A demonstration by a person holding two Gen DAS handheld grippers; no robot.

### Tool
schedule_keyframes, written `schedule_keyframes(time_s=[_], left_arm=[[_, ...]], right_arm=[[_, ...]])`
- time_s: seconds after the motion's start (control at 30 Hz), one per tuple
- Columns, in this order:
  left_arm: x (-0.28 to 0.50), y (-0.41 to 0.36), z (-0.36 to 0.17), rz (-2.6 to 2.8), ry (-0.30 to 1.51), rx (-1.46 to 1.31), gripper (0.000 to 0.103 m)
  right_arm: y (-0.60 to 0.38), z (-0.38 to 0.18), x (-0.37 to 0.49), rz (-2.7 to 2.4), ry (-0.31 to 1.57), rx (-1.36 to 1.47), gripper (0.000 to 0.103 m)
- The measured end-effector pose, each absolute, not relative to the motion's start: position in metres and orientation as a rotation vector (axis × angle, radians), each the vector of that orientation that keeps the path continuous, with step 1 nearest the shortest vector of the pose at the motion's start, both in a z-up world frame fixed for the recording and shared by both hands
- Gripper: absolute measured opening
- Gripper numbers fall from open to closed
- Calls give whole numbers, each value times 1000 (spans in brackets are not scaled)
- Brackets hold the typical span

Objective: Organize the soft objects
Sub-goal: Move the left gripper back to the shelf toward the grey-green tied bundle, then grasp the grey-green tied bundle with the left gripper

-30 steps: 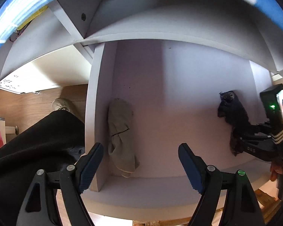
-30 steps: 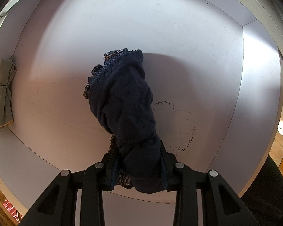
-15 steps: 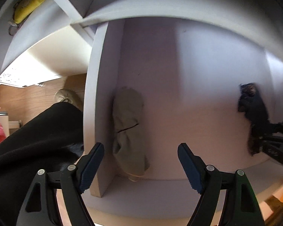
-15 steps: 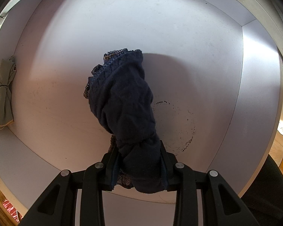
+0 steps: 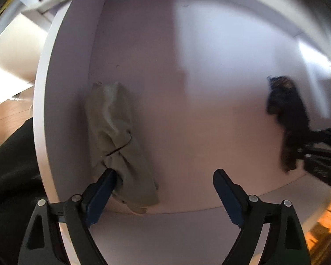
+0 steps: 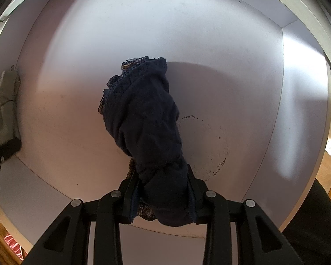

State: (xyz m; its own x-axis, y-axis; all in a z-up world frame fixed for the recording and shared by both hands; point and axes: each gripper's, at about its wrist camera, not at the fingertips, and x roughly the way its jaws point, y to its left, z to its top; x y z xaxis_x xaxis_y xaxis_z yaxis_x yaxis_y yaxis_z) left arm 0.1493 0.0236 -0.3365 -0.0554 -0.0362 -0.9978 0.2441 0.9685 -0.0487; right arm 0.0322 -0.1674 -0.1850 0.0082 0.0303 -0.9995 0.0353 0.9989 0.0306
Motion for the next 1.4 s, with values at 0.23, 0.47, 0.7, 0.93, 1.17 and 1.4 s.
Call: schedule_keyframes(time_s=[0.23,0.47,0.7,0.93,1.17,1.4], left_arm=[[165,40,-323,-76,1515,209,88],[177,41,-342,-93,1553,170,69],[182,25,-345,-130,1534,253,35],[187,19,-343,-182,1542,247,35],[201,27,-347,-167,1568,234,37],[200,28,-349,-157,1572,228,39]], right_arm=[[-174,-182,44,-16,1555,74,35],[-173,-181,51,-17,1544,66,35],[-174,-175,66,-19,1528,73,32],[-189,-164,77,-49,1539,109,31],[-202,-141,94,-48,1523,99,30],[-202,-118,95,40,1549,62,30]])
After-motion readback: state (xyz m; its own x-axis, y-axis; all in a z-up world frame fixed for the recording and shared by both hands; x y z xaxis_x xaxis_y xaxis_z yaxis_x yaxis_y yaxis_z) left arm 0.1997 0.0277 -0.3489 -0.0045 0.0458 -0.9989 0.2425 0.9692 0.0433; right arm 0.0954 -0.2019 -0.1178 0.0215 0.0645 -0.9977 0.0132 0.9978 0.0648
